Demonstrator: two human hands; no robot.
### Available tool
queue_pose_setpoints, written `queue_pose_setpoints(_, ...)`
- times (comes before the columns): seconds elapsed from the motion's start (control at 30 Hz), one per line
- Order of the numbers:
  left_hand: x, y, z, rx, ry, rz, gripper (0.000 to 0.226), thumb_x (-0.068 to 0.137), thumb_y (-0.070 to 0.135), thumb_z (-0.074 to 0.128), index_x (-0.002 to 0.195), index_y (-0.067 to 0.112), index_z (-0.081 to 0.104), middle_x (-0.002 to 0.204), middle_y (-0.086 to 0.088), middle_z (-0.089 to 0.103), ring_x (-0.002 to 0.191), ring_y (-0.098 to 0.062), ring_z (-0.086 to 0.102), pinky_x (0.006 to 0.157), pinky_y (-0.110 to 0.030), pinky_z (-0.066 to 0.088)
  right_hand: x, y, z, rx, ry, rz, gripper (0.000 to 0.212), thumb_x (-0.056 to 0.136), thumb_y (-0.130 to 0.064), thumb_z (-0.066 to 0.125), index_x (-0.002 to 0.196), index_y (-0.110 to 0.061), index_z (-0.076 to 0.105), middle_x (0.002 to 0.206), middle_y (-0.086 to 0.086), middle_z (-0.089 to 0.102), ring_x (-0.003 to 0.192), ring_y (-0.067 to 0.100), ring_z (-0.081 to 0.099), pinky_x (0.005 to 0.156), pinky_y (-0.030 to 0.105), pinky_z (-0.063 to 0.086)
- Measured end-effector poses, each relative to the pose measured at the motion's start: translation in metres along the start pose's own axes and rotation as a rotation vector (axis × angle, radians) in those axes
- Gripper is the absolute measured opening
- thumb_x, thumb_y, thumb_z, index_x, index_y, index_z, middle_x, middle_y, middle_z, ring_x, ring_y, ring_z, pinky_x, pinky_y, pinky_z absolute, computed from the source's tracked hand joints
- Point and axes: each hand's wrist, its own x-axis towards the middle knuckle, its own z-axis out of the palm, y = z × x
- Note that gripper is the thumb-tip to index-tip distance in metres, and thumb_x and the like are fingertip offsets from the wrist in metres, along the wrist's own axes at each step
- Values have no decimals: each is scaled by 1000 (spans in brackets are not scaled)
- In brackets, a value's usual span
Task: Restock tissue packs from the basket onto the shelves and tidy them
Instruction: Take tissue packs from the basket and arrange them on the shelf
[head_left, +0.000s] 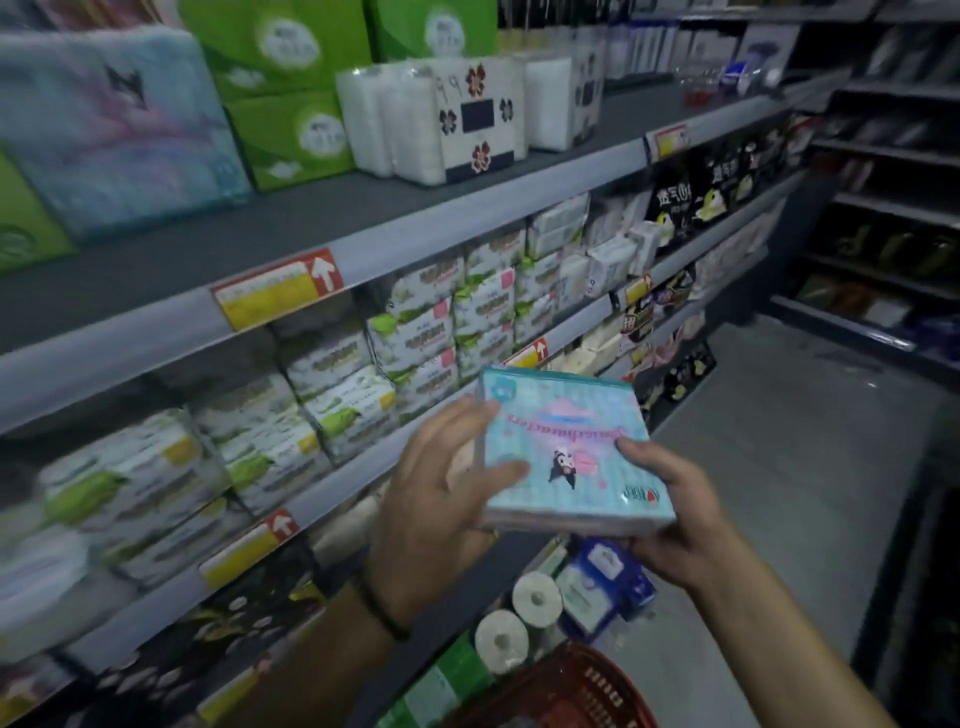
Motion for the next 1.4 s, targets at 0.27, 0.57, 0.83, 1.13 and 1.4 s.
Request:
queue_pose_setpoints(0.27,8,49,4,-1106,-112,-1049,55,84,17,79,132,25,52,135,2,67,117,-15,70,92,-42,61,18,14,30,-55,-111,-399,88,64,-6,86,145,2,54,141,30,63,124,51,64,97,63,58)
queue_pose_setpoints(0.57,68,35,-64,-792,346,-742,49,80,9,81,126,10,61,118,-3,77,107,-25,75,81,-36,64,10,-4,74,-287,-112,-569,83,59,-12,100,132,1,62,103,17,77,87,27,78,70,32,63)
queue_pose_setpoints(0.83,148,5,-202,-187,155,-413,56,69,26,94,120,19,72,112,8,77,99,-2,73,86,-15,55,3,-98,175,-1019,-156,-1016,91,68,-44,96,145,-43,48,145,-12,58,132,8,60,96,31,57)
queue_pose_setpoints(1.13,216,-19,-308,334,90,-329,58,75,52,86,127,35,66,127,20,65,113,-3,62,95,-26,50,43,-124,311,-1396,-206,-1057,84,75,-43,95,144,-36,48,122,-21,68,102,-6,65,87,23,56)
queue_pose_setpoints(1.4,236,-78,-348,619,-22,-456,58,78,54,83,127,25,71,130,5,69,116,-15,62,99,-34,51,112,-110,390,-1405,-267,-843,47,79,-19,94,117,-26,68,115,-5,77,92,7,71,82,35,64)
